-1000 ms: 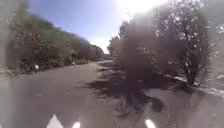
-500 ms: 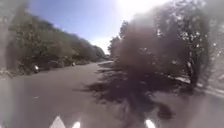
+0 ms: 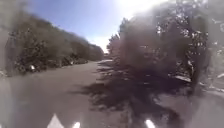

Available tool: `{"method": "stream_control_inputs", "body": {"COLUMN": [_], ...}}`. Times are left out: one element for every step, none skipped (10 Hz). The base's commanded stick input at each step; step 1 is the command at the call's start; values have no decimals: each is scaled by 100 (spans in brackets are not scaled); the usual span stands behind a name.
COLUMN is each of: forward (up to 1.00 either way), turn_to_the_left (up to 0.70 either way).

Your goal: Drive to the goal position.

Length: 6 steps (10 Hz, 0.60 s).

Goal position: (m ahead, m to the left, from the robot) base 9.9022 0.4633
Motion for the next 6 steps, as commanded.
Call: {"method": "stream_control_inputs", "body": {"forward": [50, 50, 50, 50, 50, 50], "turn_to_the_left": [-28, -9, 0, 0, 0, 0]}}
